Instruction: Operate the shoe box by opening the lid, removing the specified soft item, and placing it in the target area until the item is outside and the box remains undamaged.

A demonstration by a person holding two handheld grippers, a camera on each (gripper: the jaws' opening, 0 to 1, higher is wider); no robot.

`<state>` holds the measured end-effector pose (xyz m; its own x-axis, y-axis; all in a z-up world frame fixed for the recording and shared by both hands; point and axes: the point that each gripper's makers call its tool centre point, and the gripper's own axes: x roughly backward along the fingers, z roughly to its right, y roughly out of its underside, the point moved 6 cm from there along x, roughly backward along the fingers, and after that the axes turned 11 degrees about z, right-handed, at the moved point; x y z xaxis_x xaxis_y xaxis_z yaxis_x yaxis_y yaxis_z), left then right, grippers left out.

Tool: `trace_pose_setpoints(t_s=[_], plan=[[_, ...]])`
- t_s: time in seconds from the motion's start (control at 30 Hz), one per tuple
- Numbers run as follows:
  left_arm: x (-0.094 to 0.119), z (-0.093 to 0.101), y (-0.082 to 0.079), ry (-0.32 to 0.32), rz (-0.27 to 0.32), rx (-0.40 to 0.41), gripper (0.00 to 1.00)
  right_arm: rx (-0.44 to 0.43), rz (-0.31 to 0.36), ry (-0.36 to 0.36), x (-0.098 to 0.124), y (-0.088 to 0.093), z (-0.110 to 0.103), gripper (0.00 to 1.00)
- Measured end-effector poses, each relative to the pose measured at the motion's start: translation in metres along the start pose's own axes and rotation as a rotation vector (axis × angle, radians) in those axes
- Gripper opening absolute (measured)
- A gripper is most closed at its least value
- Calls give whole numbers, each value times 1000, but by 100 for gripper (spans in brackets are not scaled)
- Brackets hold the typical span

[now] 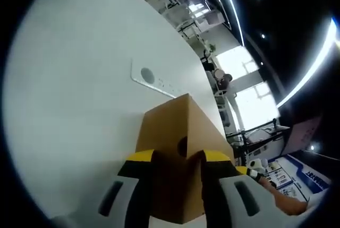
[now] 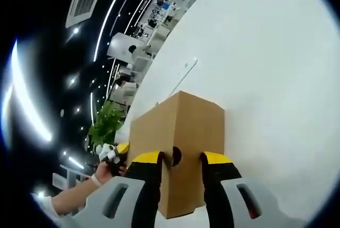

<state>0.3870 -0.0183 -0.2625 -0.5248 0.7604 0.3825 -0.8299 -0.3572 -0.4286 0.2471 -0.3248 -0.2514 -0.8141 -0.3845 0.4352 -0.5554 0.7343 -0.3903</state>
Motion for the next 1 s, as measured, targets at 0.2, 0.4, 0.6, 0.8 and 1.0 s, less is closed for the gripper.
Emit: trace_pose_setpoints(t_s=[0.2, 0.4, 0.6, 0.8, 1.0], plan=[[0, -1, 0, 0, -8, 0, 32, 1, -3, 2, 0, -1, 0, 28], [1, 0, 2, -1, 0, -1, 32, 0, -2, 3, 0, -1, 0, 28], [3, -1, 2, -1, 7, 4, 32, 4, -2, 3, 0, -1, 0, 28], [5, 0, 4, -3, 7, 7, 32, 10, -8, 2, -1, -4, 1, 28], [8, 1, 6, -8, 5, 9, 32, 21, -16, 7, -2, -6, 1, 28]])
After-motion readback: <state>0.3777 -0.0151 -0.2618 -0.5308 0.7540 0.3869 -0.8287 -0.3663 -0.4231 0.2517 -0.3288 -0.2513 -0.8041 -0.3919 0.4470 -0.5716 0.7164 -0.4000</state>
